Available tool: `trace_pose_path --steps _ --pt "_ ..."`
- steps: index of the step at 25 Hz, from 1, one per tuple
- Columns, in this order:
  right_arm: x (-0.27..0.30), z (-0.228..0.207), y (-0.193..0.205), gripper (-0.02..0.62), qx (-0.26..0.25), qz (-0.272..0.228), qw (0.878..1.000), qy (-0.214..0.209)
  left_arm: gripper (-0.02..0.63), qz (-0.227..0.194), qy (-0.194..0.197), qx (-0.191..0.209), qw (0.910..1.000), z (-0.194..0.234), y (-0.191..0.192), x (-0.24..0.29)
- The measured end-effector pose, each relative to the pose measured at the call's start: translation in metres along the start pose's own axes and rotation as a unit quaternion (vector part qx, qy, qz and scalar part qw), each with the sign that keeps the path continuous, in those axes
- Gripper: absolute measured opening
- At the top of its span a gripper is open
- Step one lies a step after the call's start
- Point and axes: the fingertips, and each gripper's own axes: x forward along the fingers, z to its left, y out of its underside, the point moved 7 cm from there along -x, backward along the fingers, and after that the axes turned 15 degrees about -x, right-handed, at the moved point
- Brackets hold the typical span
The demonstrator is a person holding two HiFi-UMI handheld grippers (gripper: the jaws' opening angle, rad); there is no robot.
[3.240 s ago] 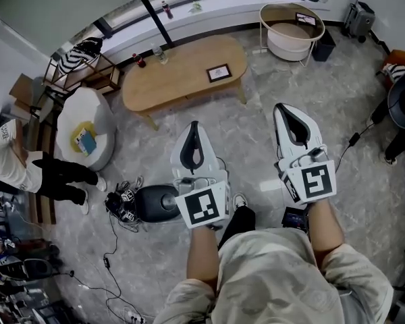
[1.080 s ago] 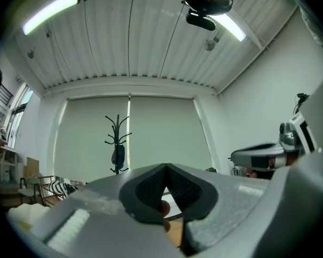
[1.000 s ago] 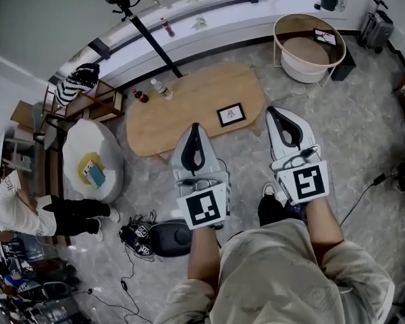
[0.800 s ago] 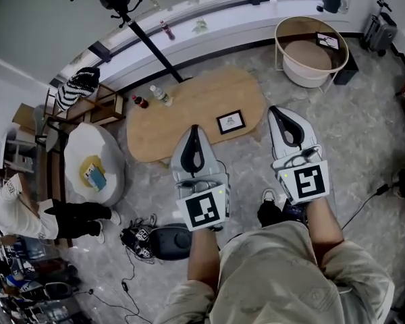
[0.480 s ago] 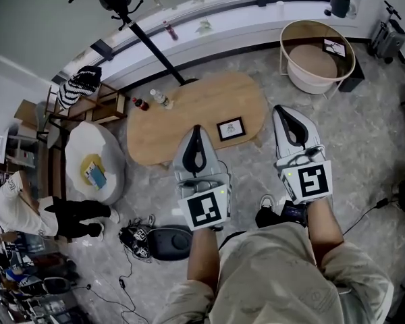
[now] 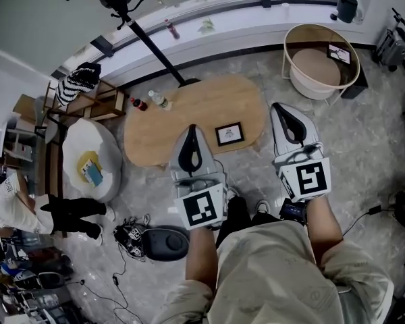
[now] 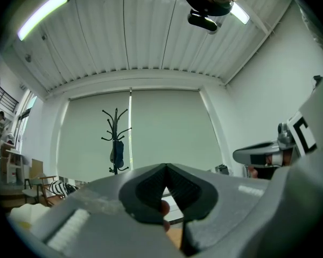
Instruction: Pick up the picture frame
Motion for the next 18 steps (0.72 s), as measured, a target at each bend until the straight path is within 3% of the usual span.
trace_pose_path --steps 9,18 --pt "0.048 0.009 -0.004 0.002 -0.032 -0.013 0.999 -0.009 0.003 -0.012 -0.004 -0.017 0.9998 0.034 0.002 0.033" --pt "0.118 0.005 -0.002 0.002 -0.037 0.000 0.999 0.013 0.003 -0.013 0.020 -0.018 0.9996 0.076 0.002 0.102"
